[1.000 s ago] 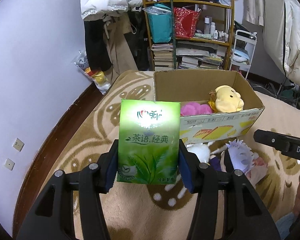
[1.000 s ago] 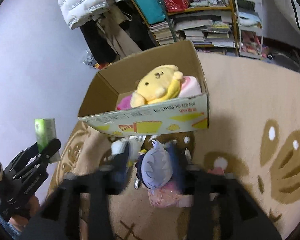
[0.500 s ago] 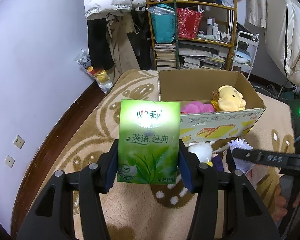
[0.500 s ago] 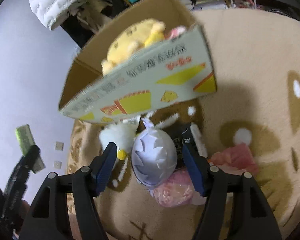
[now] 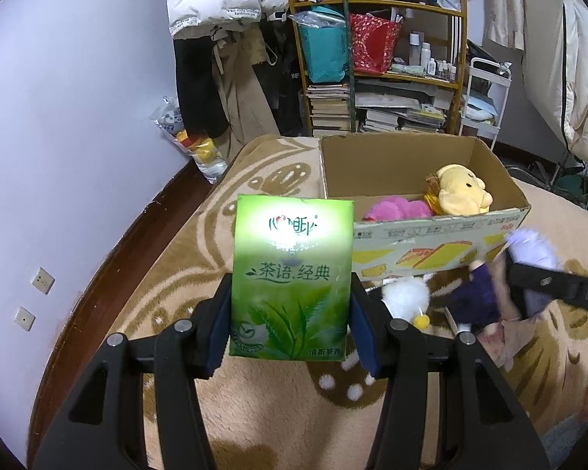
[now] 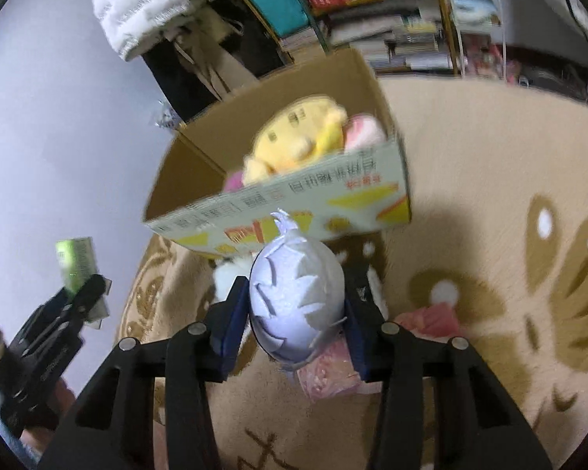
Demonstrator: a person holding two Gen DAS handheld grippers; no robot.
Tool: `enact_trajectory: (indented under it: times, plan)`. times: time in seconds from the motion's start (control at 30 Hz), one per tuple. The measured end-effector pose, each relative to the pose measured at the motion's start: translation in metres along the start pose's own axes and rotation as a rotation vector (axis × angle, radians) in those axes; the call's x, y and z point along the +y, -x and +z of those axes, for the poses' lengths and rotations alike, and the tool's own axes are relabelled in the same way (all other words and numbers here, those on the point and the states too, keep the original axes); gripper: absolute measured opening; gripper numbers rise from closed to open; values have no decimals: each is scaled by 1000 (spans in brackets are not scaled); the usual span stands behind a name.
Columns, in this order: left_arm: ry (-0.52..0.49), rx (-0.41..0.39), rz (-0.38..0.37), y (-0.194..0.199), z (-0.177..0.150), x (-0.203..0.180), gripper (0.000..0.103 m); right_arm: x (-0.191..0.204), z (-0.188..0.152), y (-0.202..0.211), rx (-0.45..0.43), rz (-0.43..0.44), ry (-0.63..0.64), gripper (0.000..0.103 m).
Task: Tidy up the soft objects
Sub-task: 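Lift the green pack and doll and carry both over the box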
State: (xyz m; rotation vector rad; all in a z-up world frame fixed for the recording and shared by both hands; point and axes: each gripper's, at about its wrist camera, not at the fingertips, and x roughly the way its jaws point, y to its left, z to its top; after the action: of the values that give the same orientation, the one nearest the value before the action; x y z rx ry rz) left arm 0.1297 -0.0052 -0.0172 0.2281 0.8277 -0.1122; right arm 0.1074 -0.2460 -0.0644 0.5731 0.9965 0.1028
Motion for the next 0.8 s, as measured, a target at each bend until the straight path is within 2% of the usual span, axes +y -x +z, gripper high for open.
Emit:
enact_trajectory:
  times: [0.13,0.4,0.6,0.8]
  plan:
    - [0,-18,1,2,9,2,52,2,8,24,-56,25,-5,48]
    - [-17,-66,-12,1,41,-6,52,15,36,58,-165,143,-21,48]
    - [-58,-112,-11,-13,62,-25,52,16,64,40,-175,161,-44,48]
    - [-70,-97,-41,-33,74,-43,52,10,81,17,-166,187,-74,49]
